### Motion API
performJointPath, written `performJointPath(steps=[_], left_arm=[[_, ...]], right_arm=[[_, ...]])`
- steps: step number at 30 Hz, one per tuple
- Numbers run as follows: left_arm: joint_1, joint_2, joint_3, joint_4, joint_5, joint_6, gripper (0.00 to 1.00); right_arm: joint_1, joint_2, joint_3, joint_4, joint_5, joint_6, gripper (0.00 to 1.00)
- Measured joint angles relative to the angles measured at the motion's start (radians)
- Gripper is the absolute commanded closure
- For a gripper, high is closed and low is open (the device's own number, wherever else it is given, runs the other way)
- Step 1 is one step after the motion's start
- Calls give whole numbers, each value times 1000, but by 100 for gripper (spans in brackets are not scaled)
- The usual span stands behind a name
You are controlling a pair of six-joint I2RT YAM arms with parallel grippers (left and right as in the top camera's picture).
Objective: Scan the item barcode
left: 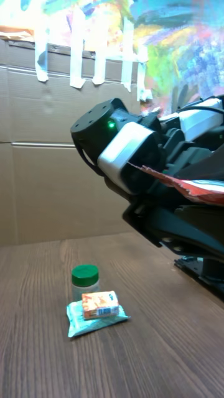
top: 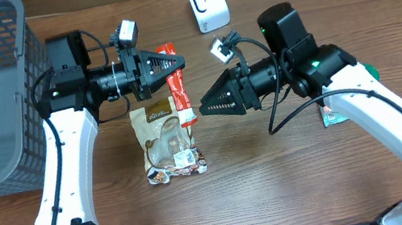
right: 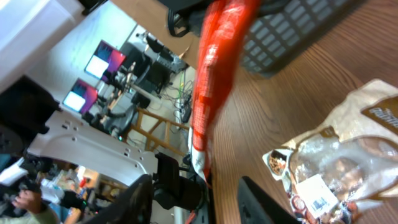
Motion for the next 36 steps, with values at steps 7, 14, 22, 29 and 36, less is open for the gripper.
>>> performJointPath(steps=[7,14,22,29,36], left_arm=[[-28,0,0,40,15,-60,96],[-35,0,0,40,23,-75,96],[-34,0,0,40,23,-77,96],[-35,0,0,85,23,-78,96],[-23,0,0,100,22,-79,96]], right_arm=[[58,0,0,41,37,-2,63],[66,0,0,108,58,15,76],[73,0,0,111,103,23,89],[68,0,0,79,137,21,96],[64,0,0,40,162,17,73]])
